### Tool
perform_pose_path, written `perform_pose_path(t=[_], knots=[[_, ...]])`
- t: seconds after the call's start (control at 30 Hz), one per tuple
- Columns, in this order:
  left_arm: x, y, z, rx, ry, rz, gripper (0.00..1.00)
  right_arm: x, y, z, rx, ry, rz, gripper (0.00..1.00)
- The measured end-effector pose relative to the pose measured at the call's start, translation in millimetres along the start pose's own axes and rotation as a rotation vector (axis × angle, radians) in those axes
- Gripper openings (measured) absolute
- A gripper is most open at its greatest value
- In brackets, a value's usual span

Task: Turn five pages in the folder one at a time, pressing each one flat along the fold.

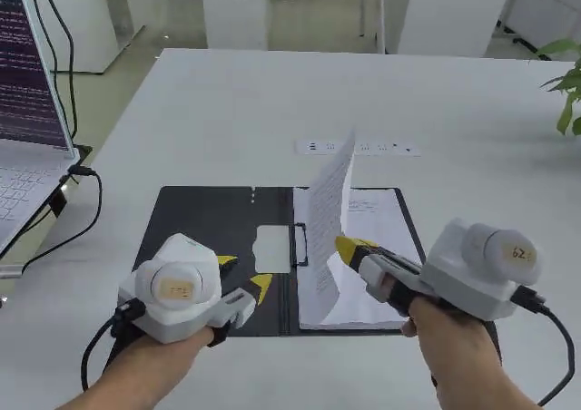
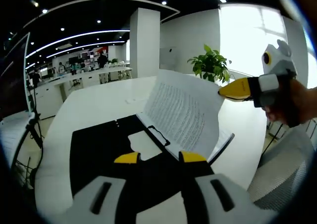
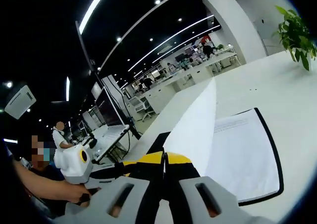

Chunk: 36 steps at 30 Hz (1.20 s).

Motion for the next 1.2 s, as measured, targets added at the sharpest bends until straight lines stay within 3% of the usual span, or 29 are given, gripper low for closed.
perform_pose_path(t=[0.27, 0.4, 0.73, 0.97, 1.2], knots=[[-33.7, 7.6, -29.1, 0.018, -0.074, -0.039, 0.28, -23.4, 28.5, 38.5, -0.093, -0.028, -0.082, 0.00], [-44.9, 10.6, -40.6, 0.025, -0.099, -0.051, 0.28, -32.7, 40.8, 52.9, -0.127, -0.041, -0.109, 0.00], [-61.2, 20.4, -62.7, 0.025, -0.143, -0.067, 0.28, -46.4, 77.2, 88.8, -0.233, -0.051, -0.183, 0.00], [-67.7, 31.0, -74.5, 0.015, -0.167, -0.084, 0.27, -42.4, 111.8, 110.6, -0.339, -0.031, -0.240, 0.00], [-69.9, 41.3, -79.0, -0.007, -0.172, -0.098, 0.27, -35.6, 135.4, 121.8, -0.410, -0.013, -0.273, 0.00]])
Point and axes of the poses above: the centre of the closed fingertips' face, and the gripper's own axes: z roughly forward along the fingers, x roughly to its right, y roughly out of its underside, the point moved 5 cm from there along -z, roughly backward along the fingers, and after that the axes turned 12 degrees about z, right-handed, at the moved point
